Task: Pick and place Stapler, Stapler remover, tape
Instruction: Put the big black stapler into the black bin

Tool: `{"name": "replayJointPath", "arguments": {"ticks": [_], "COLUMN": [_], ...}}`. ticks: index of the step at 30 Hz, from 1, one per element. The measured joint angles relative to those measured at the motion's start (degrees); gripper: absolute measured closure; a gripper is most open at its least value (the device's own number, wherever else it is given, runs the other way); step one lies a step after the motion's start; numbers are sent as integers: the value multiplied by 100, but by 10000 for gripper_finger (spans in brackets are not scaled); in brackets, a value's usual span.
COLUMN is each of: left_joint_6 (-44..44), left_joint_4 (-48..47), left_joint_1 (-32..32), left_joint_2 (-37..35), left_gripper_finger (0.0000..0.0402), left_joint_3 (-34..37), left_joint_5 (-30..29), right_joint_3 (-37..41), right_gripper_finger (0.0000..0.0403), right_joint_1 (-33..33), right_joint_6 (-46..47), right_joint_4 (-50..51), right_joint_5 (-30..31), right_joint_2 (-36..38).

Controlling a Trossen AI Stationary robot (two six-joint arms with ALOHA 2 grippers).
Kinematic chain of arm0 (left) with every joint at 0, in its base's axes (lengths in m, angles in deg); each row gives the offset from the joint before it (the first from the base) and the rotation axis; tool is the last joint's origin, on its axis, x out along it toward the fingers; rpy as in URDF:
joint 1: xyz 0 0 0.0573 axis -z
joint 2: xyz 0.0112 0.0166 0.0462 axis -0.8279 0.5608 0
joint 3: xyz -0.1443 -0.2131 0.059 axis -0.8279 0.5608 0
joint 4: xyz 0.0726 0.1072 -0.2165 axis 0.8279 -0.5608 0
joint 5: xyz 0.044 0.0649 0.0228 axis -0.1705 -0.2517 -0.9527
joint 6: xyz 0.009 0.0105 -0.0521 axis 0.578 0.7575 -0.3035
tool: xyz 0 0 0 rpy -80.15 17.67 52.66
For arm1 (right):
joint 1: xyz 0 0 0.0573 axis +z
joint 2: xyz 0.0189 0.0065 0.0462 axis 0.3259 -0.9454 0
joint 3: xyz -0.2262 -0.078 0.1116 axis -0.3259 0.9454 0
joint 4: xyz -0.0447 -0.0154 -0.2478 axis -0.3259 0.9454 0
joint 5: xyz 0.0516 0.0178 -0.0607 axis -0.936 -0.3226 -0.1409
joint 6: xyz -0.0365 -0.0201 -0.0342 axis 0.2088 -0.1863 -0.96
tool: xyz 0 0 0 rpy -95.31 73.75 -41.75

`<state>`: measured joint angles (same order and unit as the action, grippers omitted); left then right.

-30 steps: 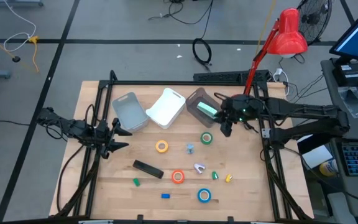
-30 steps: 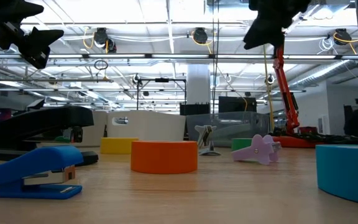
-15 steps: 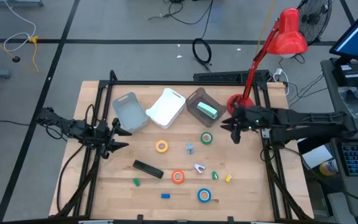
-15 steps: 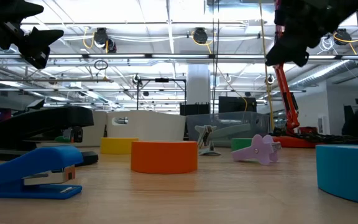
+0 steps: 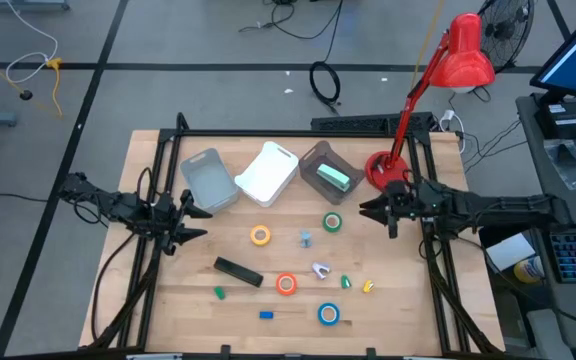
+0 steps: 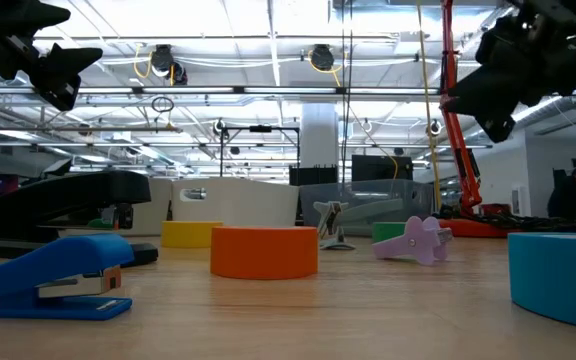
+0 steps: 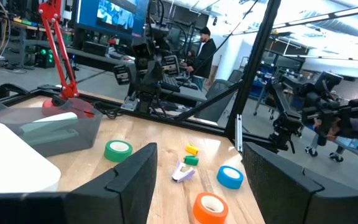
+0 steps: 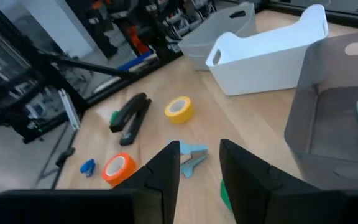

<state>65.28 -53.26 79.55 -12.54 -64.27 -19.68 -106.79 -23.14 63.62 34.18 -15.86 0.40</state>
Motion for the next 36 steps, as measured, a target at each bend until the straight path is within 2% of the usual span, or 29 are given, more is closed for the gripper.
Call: {"name": "replayJointPath", "arguments": {"ticks": [7,15,22,25,28,32,36], "left_joint_6": [-2,-28,-1155,-1135,-1517,-2192,-2506], "left_joint_4": [2,48,1231,685,-347,-1713,-2649], "left_joint_1": [-2,-1,0,49,77,79,80], "left_joint_2": [0,2,0,184,713,1791,3053], "left_gripper_finger": [160,160,160,160,160,160,160], "left_joint_3": [0,-2,-65,-349,-851,-1682,-2543], "left_joint_5": [0,0,-112,24,-207,-131,302], "right_joint_3": [137,137,137,137,137,137,137], "right_gripper_finger": [294,296,293,295,296,294,294], "right_joint_1": [0,0,-2,-2,-2,-2,-2], "right_joint_6": [4,-80,-27,66,162,253,276], "right_joint_4": [-1,-1,-5,-5,-5,-5,-5], "right_joint_5": [4,59,356,357,352,350,347], "right_joint_2": [640,930,1065,1075,1075,1075,1075]}}
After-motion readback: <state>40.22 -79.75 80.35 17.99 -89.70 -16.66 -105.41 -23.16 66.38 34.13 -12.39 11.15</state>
